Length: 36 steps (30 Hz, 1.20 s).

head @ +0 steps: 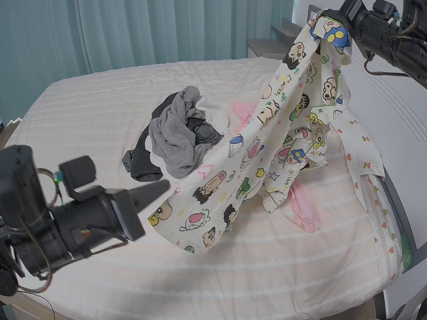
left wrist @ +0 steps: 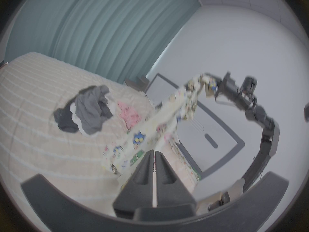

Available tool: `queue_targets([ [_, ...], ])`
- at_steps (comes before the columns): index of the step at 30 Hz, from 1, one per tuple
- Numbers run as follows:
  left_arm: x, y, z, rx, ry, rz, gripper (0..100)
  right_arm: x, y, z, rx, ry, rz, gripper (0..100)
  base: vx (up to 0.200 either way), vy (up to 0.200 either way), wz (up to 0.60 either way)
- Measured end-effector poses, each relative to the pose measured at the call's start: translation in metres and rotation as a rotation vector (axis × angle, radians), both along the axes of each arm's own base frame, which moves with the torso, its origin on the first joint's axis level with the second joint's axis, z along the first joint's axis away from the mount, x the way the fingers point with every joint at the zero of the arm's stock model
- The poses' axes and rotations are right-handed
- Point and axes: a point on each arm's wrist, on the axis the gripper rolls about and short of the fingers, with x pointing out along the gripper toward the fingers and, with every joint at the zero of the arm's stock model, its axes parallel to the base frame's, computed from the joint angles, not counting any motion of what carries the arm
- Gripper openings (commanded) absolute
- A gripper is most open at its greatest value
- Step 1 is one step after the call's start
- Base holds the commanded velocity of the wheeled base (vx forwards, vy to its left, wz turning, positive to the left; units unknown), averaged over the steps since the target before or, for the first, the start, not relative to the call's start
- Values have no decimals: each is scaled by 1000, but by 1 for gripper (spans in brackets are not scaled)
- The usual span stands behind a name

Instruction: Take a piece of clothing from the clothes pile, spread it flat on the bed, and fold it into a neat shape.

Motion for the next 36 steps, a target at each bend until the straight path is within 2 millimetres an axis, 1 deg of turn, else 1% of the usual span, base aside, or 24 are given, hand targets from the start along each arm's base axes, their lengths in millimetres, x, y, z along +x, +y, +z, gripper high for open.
queue_targets([
  [5,-2,26,33,-36,-96,84,0,1,-18,-9,-17,28,-49,0,0,0,0],
  [6,-3,29,37,-37,-111,96,0,0,-20,-10,-19,31,-52,0,0,0,0],
  [9,-3,40,60,-63,-182,145,0,-3,-27,-15,-28,44,-57,0,0,0,0],
  [11,-4,45,69,-73,-210,167,0,-6,-30,-18,-34,56,-56,0,0,0,0],
  [13,-6,48,72,-72,-216,175,0,-9,-32,-21,-38,63,-56,0,0,0,0],
  [15,-8,49,68,-58,-200,165,0,-11,-33,-21,-38,62,-55,0,0,0,0],
  [19,-16,42,48,-13,-135,84,0,-17,-31,-18,-36,51,-25,0,0,0,0],
  [21,-20,37,37,10,-102,29,0,-22,-25,-16,-33,41,8,0,0,0,0],
  [25,-23,27,15,59,-34,-80,0,-34,-6,-7,-22,16,103,0,0,0,0],
  [28,-21,17,-3,97,17,-153,0,-42,11,0,-4,9,182,0,0,0,0],
  [31,-15,5,-15,115,35,-188,0,-49,24,6,13,12,240,0,0,0,0],
  [35,-3,-11,-26,107,13,-212,0,-54,36,12,25,10,289,0,0,0,0],
  [36,1,-17,-29,102,5,-219,100,-54,39,14,29,8,297,0,0,0,0],
])
